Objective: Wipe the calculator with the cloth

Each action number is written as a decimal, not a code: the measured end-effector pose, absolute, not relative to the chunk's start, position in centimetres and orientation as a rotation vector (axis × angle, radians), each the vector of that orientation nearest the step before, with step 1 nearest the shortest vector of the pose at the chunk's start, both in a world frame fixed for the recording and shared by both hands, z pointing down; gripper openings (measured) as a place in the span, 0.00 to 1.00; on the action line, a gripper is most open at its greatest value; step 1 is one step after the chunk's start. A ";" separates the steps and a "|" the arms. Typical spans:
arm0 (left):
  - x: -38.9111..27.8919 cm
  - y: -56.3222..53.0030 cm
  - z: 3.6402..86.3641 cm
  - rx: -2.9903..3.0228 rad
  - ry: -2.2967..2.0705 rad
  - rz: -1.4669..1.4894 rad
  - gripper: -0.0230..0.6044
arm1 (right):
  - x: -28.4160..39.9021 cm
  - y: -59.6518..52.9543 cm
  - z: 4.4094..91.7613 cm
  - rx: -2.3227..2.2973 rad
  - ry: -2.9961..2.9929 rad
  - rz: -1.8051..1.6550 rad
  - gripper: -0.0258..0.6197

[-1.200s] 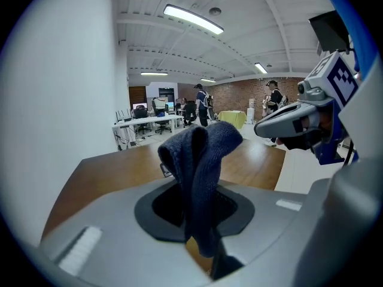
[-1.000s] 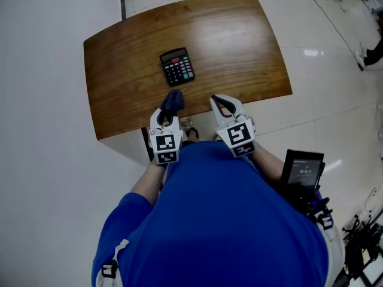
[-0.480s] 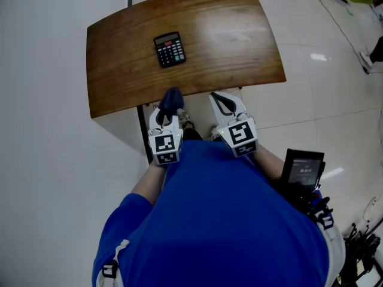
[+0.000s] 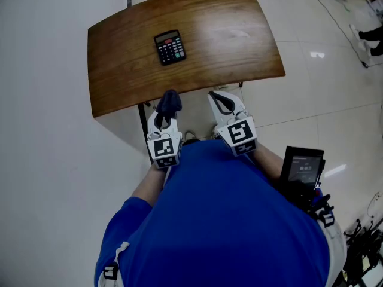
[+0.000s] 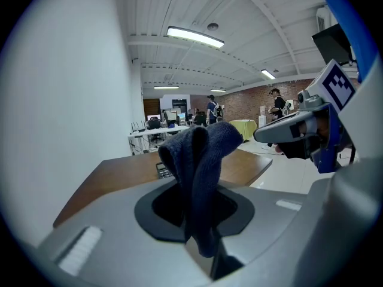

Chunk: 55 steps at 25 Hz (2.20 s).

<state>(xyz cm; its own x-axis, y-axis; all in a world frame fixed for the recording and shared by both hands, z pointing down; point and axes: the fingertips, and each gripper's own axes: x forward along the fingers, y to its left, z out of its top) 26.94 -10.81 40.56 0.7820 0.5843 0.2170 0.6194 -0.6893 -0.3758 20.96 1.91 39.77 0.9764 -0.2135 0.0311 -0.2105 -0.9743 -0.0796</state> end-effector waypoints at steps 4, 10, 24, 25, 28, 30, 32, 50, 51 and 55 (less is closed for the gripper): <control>27.2 -11.5 39.6 -2.541 -0.888 -0.099 0.14 | 21.4 1.5 39.2 -3.056 0.334 -0.078 0.04; 28.1 -12.5 39.2 -2.561 -0.906 -0.077 0.14 | 21.8 0.9 38.0 -3.037 0.326 -0.086 0.04; 26.0 -12.6 38.3 -2.588 -0.861 -0.039 0.14 | 20.9 0.3 38.3 -3.053 0.382 -0.017 0.04; 25.9 -12.6 38.4 -2.588 -0.860 -0.037 0.14 | 20.9 0.3 38.4 -3.054 0.384 -0.019 0.04; 25.9 -12.6 38.3 -2.590 -0.856 -0.034 0.14 | 20.9 0.3 38.5 -3.052 0.383 -0.019 0.04; 25.9 -12.7 38.5 -2.585 -0.853 -0.031 0.14 | 21.1 0.3 38.5 -3.048 0.384 -0.012 0.04; 25.9 -12.6 38.6 -2.587 -0.862 -0.026 0.14 | 21.2 0.2 38.5 -3.048 0.383 -0.009 0.04; 26.0 -12.5 38.7 -2.577 -0.868 -0.047 0.14 | 21.2 0.0 38.3 -3.058 0.382 -0.014 0.04; 26.0 -12.6 38.8 -2.573 -0.870 -0.046 0.14 | 21.2 -0.1 38.3 -3.054 0.380 -0.013 0.04; 25.9 -12.6 38.6 -2.582 -0.862 -0.060 0.14 | 21.3 -0.2 38.6 -3.042 0.375 0.000 0.04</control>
<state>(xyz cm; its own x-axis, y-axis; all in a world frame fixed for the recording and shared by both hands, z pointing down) 25.89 -12.65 38.64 0.8072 0.5656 0.1689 0.5836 -0.7218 -0.3720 21.30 -0.16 38.60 0.9700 -0.2428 -0.0095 -0.2428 -0.9671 -0.0758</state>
